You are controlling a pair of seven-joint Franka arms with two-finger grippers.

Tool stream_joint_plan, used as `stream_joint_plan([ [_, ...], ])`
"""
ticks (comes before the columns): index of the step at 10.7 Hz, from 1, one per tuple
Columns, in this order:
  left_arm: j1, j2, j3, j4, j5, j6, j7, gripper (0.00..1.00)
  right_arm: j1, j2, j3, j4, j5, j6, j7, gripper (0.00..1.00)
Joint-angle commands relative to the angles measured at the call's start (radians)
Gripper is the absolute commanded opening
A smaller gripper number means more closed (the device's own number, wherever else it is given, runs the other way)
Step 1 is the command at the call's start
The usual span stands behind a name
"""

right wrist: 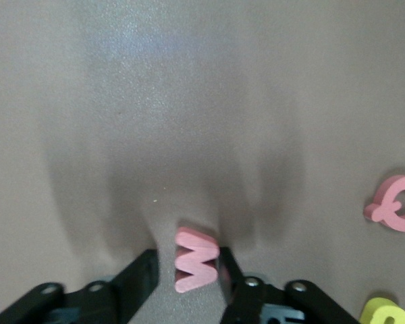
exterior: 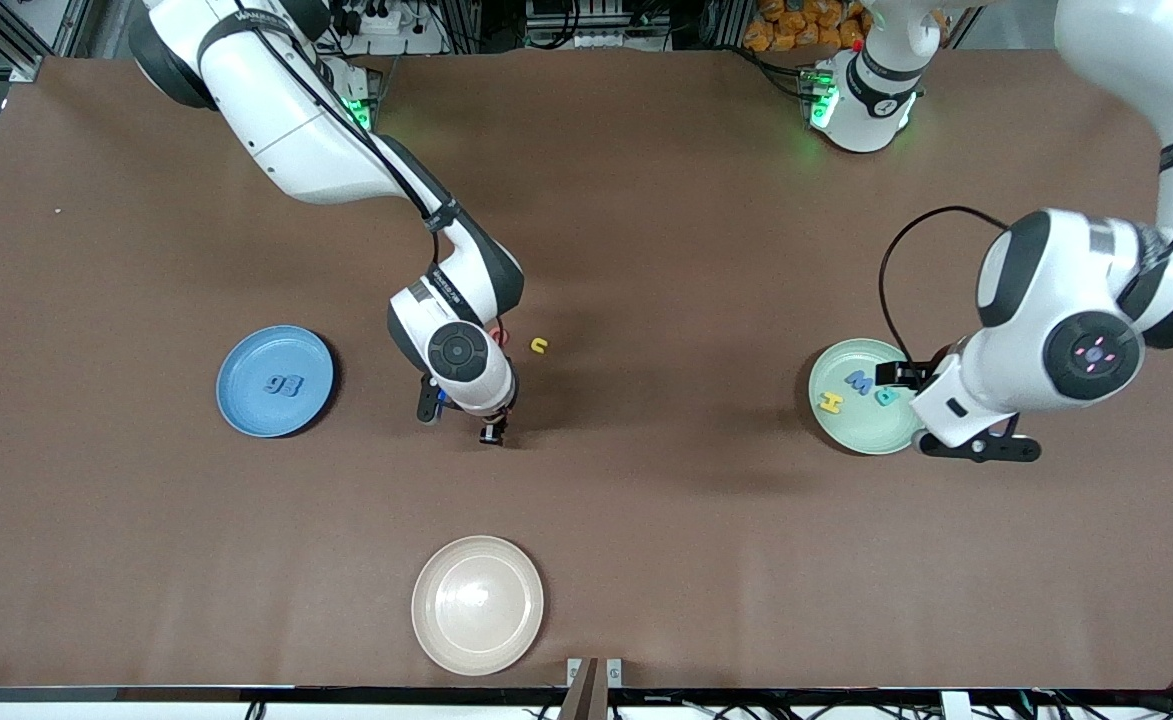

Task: Sort upper and lower case letters into plates
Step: 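Release the W in the green plate while the right gripper grasps pink w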

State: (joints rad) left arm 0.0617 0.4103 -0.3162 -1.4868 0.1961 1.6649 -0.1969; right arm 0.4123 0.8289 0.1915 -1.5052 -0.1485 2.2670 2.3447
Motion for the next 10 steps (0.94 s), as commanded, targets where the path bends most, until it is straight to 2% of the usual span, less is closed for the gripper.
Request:
stream_joint_plan([
  [1, -0.003, -0.082, -0.02, -0.01, 0.003, -0.019, -0.004, 1.0, 0.005, -0.005, -0.003, -0.041, -0.048, 0.037, 0.036, 0.1],
  [2, -0.003, -0.109, -0.021, -0.015, 0.003, -0.019, -0.007, 1.0, 0.005, -0.007, -0.001, -0.052, -0.055, 0.046, 0.036, 0.01],
  [7, -0.002, -0.189, -0.021, -0.013, -0.049, -0.019, -0.007, 1.0, -0.01, -0.057, 0.008, -0.043, -0.062, 0.014, -0.02, 0.0],
  [10, -0.01, -0.185, -0.055, -0.012, -0.057, -0.007, -0.009, 1.0, -0.139, -0.135, 0.087, -0.047, -0.051, -0.124, -0.152, 0.0],
])
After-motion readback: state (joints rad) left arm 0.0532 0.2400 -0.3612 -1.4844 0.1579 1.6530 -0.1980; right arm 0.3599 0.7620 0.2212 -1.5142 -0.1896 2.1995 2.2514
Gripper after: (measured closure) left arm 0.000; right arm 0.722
